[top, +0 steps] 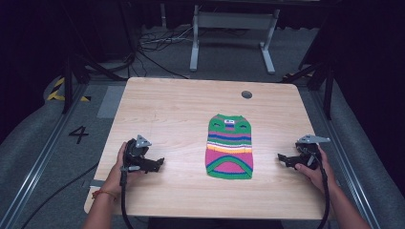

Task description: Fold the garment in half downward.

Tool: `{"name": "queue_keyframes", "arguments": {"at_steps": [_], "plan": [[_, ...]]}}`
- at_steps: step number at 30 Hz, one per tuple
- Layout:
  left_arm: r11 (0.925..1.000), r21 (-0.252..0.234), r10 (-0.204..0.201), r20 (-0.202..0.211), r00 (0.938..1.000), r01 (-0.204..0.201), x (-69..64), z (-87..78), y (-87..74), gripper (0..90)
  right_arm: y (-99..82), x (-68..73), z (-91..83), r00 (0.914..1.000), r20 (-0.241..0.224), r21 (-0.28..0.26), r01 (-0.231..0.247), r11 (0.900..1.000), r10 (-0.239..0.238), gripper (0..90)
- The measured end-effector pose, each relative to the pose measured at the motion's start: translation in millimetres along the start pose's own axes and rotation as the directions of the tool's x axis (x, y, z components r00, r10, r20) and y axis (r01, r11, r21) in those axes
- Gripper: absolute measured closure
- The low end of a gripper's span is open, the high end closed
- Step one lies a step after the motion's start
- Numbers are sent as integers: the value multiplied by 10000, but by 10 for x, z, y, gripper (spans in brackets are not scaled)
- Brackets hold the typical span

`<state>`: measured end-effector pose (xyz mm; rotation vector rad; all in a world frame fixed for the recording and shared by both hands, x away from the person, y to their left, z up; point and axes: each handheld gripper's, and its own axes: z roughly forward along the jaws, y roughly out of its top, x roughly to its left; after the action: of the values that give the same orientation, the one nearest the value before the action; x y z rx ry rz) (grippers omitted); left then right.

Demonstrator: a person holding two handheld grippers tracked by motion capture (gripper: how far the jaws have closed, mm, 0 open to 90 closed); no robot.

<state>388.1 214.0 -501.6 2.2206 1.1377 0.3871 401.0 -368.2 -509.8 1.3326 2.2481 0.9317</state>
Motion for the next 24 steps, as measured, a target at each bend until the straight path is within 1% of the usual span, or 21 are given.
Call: {"name": "queue_keyframes", "arguments": {"at_steps": [3, 4, 5, 7, 9, 10, 13, 14, 16, 17, 18, 19, 20, 21, 23, 24], "plan": [[10000, -4, 75, 168, 9998, -75, 5, -1, -4, 0, -1, -2, 0, 10000, -14, -2, 21, 10000, -21, 28], [9999, -19, 170, 278, 9995, -170, 5, -2, -8, 0, -1, -2, 0, 10000, -12, -1, 23, 10000, -23, 28], [9994, -73, 346, 253, 9991, -344, 8, -3, -7, 1, -2, -2, -1, 10000, -17, -1, 31, 10000, -31, 28], [9996, -88, 268, 322, 9991, -265, 2, -5, -15, 4, -3, -2, -3, 10000, -22, 0, 35, 10000, -35, 27], [9996, -43, 269, 396, 9989, -267, 1, -9, -19, 4, -4, -5, -4, 10000, -63, 1, 69, 10000, -69, 27], [9994, -6, 341, 415, 9986, -341, 8, -14, -19, 4, -6, -5, -7, 9999, -103, 21, 87, 10000, -87, 27], [9993, -73, 366, 485, 9982, -363, 16, -8, -20, 2, -4, -8, -10, 9998, -164, 51, 129, 9999, -128, 27], [9992, -1, 409, 471, 9981, -409, 19, -12, -14, 2, -3, -9, -9, 9998, -159, 53, 133, 9999, -132, 27], [9993, 27, 365, 434, 9984, -367, 14, -11, -8, 2, 0, -9, -8, 9998, -149, 65, 132, 9999, -131, 27], [9990, 63, 444, 375, 9983, -447, 19, -12, -1, 2, 3, -12, -8, 9997, -168, 93, 165, 9998, -163, 29], [9990, 309, 316, 443, 9985, -330, 10, -19, 20, 5, 6, -18, -9, 9996, -198, 100, 205, 9997, -203, 43], [9985, 454, 277, 432, 9987, -297, 10, -25, 39, 22, 7, -24, -20, 9997, -167, 62, 151, 9999, -150, 98], [9979, 536, 334, 460, 9984, -358, 26, -41, 63, 56, 8, -29, -31, 9997, -220, 11, 118, 9999, -118, 159], [9980, 522, 321, 544, 9980, -350, 40, -53, 78, 116, 10, -35, -49, 9996, -259, -49, 102, 9999, -104, 193], [9988, 179, 445, 914, 9948, -463, 67, -56, 84, 237, 11, -46, -67, 9991, -405, 7, 109, 9999, -109, 195], [9987, 154, 479, 887, 9949, -494, 78, -47, 92, 276, 11, -50, -76, 9987, -505, 26, 86, 10000, -84, 208]]}}
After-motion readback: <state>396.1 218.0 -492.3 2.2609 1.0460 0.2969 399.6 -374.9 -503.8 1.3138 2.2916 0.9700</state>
